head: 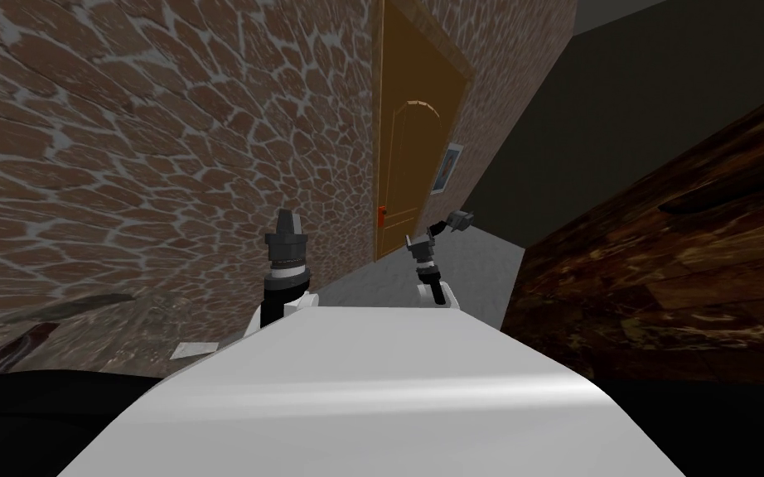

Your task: Pull the door open

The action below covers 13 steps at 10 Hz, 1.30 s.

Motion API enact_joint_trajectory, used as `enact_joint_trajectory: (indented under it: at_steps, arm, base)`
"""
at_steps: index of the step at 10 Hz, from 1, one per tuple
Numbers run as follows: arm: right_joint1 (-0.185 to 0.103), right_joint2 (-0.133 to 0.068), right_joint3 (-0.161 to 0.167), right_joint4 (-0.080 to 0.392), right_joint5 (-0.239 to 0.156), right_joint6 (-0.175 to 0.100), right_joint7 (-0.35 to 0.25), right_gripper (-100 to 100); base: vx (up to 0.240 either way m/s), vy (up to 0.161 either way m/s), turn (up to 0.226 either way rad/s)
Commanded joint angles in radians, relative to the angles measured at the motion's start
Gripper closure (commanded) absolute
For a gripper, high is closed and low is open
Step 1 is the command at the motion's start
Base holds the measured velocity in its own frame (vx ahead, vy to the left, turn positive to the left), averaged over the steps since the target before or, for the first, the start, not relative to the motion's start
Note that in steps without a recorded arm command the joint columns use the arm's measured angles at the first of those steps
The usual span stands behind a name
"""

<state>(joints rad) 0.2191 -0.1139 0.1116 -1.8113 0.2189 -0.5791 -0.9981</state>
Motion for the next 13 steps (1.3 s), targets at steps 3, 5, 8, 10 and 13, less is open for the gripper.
enact_joint_trajectory:
  at_steps: [3, 5, 8, 10, 13]
  arm:
    - [-0.032, -0.005, 0.015, 0.053, 0.028, 0.005, -0.094, -100]
    - [-0.045, -0.007, 0.020, 0.074, 0.039, 0.007, -0.140, -100]
    - [-0.070, -0.012, 0.032, 0.116, 0.060, 0.010, -0.214, -100]
    - [-0.083, -0.014, 0.037, 0.137, 0.071, 0.011, -0.251, -100]
    - [-0.108, -0.017, 0.048, 0.180, 0.093, 0.014, -0.325, -100]
  base:
    - [0.069, -0.012, -0.011]
    - [0.059, -0.015, -0.006]
    - [0.063, -0.019, -0.011]
    - [0.075, -0.011, -0.009]
    - [0.066, -0.011, -0.011]
